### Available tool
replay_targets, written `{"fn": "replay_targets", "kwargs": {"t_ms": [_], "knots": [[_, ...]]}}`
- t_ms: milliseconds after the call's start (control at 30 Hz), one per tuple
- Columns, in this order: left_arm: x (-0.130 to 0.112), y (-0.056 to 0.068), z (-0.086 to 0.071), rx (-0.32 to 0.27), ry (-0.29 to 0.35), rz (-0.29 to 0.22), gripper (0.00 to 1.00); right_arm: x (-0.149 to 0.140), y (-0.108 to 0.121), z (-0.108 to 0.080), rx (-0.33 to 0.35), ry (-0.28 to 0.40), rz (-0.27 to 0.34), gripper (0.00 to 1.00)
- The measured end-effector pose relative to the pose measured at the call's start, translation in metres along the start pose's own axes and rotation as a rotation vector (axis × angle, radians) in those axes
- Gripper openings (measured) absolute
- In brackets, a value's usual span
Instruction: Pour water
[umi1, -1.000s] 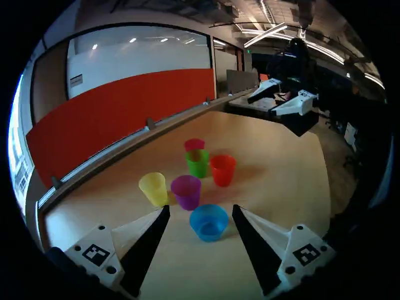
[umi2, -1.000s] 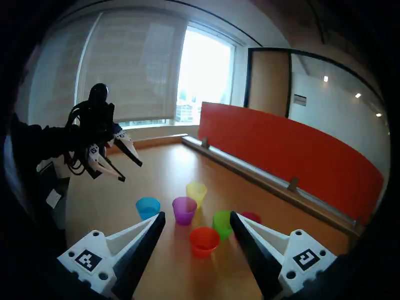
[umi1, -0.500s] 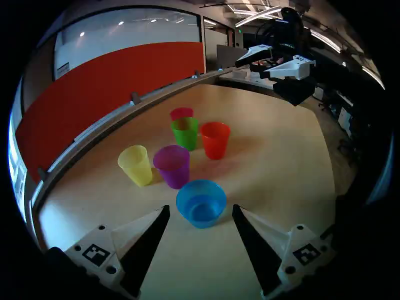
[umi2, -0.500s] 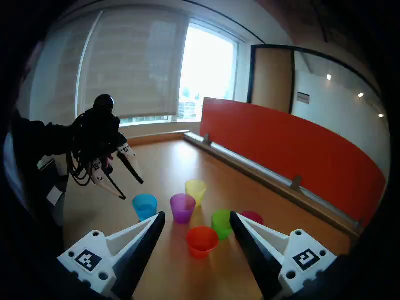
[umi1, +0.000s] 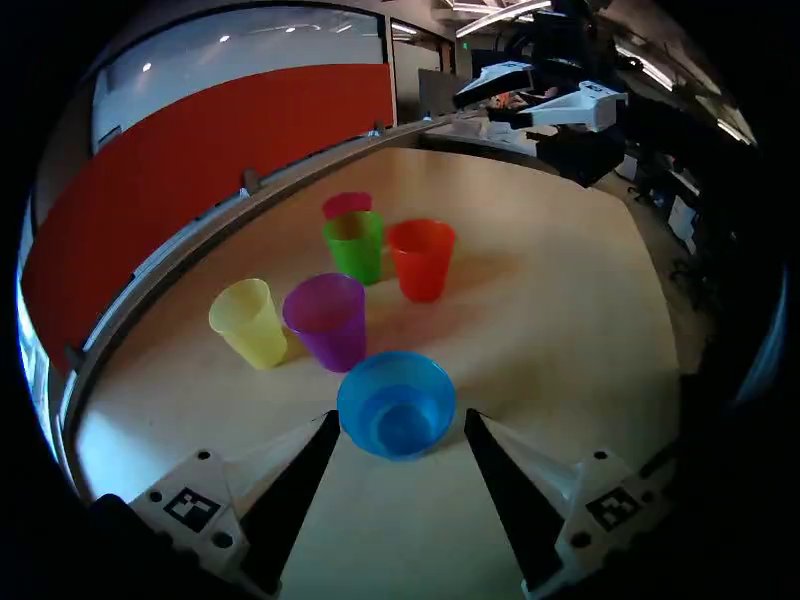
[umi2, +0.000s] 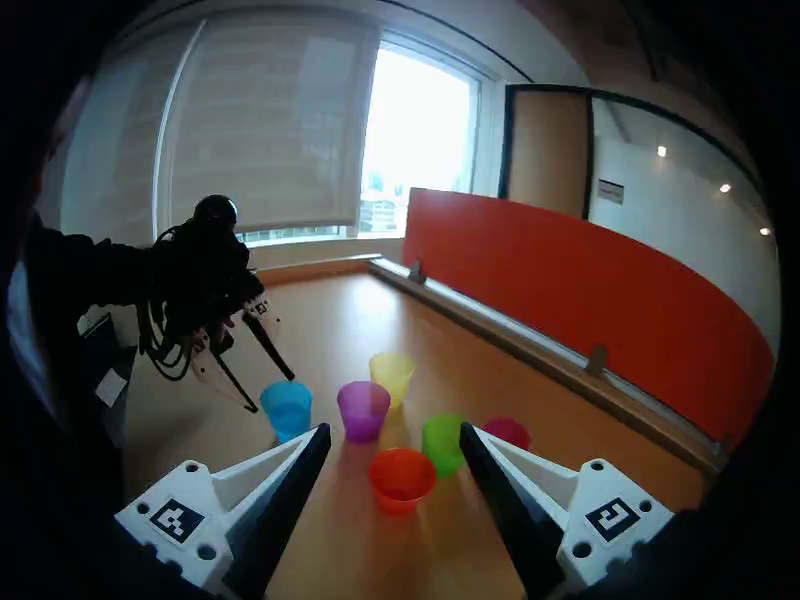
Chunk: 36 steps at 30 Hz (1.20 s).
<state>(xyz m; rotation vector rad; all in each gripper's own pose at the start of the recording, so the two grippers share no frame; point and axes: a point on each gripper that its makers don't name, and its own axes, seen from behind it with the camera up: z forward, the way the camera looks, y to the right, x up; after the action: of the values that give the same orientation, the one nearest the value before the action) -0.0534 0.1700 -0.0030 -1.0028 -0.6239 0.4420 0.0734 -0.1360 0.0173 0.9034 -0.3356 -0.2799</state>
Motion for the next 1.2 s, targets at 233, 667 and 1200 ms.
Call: {"fn": "replay_targets", "kwargs": {"t_ms": [233, 667, 1200], "knots": [[0.001, -0.001, 0.012, -0.005, -0.002, -0.01, 0.96, -0.005, -0.001, 0.002, 0.005, -0.005, -0.002, 1.0], [-0.002, -0.003, 0.032, -0.001, -0.001, 0.0, 0.96, -0.011, 0.0, 0.003, 0.007, -0.011, 0.002, 1.0], [-0.002, -0.003, 0.034, 0.013, 0.001, -0.004, 0.89, -0.014, 0.002, 0.002, 0.002, -0.004, 0.006, 1.0]]}}
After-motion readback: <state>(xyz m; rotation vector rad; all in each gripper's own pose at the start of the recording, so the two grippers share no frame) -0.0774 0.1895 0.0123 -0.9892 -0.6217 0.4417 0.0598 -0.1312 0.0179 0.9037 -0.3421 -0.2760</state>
